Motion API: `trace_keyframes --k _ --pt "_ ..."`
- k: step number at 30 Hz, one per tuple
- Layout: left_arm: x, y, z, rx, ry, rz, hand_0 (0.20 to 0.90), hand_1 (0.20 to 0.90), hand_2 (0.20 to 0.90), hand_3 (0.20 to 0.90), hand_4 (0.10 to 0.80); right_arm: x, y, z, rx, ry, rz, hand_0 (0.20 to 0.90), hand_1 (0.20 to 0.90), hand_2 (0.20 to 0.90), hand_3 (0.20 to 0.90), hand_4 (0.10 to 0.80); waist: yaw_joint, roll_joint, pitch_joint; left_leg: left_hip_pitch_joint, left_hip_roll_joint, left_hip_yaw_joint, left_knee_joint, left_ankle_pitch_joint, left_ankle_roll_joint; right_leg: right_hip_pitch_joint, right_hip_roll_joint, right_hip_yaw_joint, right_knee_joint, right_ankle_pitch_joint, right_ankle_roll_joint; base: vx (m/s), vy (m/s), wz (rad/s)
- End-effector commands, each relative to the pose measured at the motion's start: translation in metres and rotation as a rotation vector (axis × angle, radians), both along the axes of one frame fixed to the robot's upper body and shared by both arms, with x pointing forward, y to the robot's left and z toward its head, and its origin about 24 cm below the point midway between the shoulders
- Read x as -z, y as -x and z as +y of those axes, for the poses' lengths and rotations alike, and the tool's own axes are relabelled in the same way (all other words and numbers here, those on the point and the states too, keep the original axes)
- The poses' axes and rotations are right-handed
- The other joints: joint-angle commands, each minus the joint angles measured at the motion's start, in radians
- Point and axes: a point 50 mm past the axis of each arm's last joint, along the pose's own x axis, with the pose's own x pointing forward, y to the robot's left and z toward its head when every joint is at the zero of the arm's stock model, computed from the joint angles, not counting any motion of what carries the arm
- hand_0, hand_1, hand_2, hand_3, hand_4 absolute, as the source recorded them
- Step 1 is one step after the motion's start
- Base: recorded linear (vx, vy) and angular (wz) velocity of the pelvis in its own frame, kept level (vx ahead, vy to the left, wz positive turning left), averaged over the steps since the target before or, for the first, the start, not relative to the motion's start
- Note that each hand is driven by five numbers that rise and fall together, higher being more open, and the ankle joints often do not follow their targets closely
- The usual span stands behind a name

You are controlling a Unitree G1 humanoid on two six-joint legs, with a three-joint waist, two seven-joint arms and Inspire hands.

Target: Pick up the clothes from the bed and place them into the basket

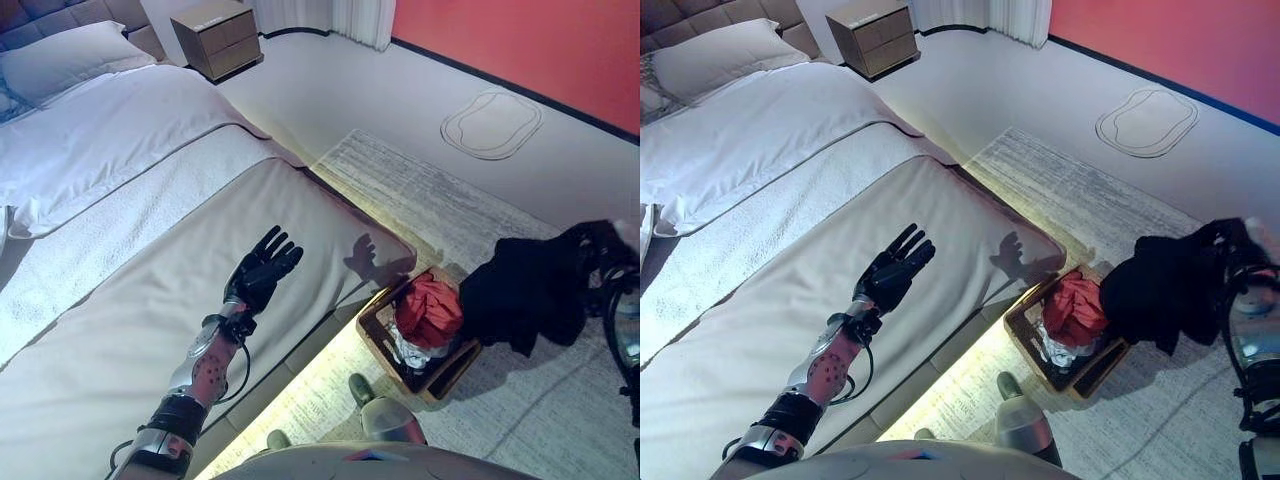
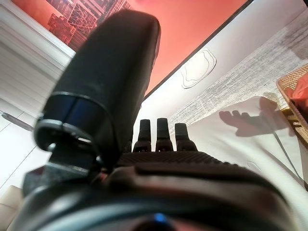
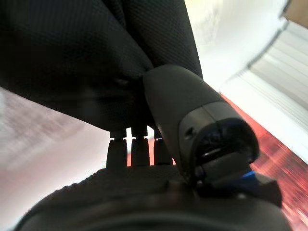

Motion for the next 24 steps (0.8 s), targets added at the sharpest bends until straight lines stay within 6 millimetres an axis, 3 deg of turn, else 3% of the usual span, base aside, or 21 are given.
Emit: trace_keyframes --k 1,15,16,17,24 --pt "-0.023 -0.017 -0.007 0.06 -0.035 -0.151 0.9 0.9 0.9 0.9 0.8 -0.049 -0.038 0.008 -0.049 0.022 -0.216 0.3 0.3 0.3 0.2 0.1 0.045 -0.024 -0.069 0.032 0.023 -0.032 0.045 -0.136 -0.003 -0.04 -0.014 -0.047 0.058 -0.003 0.016 0.0 0.0 0.0" --pt "-0.022 -0.017 -0.014 0.097 -0.03 -0.152 0.9 0.9 0.9 0.9 0.8 0.005 -0.045 0.037 -0.049 -0.063 -0.076 0.3 0.3 0.3 0.2 0.1 0.093 -0.002 -0.038 0.006 0.022 -0.066 0.03 -0.12 -0.001 -0.05 -0.027 -0.079 0.044 0.002 0.018 -0.014 -0.015 0.04" --pt "-0.021 -0.016 -0.014 0.101 -0.032 -0.153 0.9 0.9 0.9 0.9 0.8 0.008 -0.044 0.037 -0.036 -0.057 -0.066 0.495 0.495 0.495 0.428 0.328 0.098 -0.001 -0.035 0.004 0.021 -0.072 0.028 -0.118 -0.001 -0.049 -0.028 -0.081 0.042 0.002 0.017 -0.01 -0.017 0.14" --pt "-0.021 -0.016 -0.014 0.103 -0.032 -0.152 0.9 0.9 0.9 0.9 0.8 0.009 -0.044 0.036 -0.03 -0.053 -0.063 0.9 0.9 0.9 0.9 0.8 0.1 0.0 -0.034 0.004 0.021 -0.073 0.027 -0.118 -0.001 -0.049 -0.029 -0.082 0.041 0.002 0.017 -0.007 -0.014 0.06" --pt "-0.021 -0.014 -0.009 0.104 -0.03 -0.154 0.9 0.9 0.9 0.9 0.8 0.017 -0.041 0.04 0.011 -0.035 -0.065 0.9 0.9 0.9 0.9 0.8 0.119 0.008 -0.026 -0.002 0.02 -0.096 0.018 -0.109 -0.001 -0.039 -0.036 -0.097 0.029 0.003 0.016 0.009 -0.008 0.08"
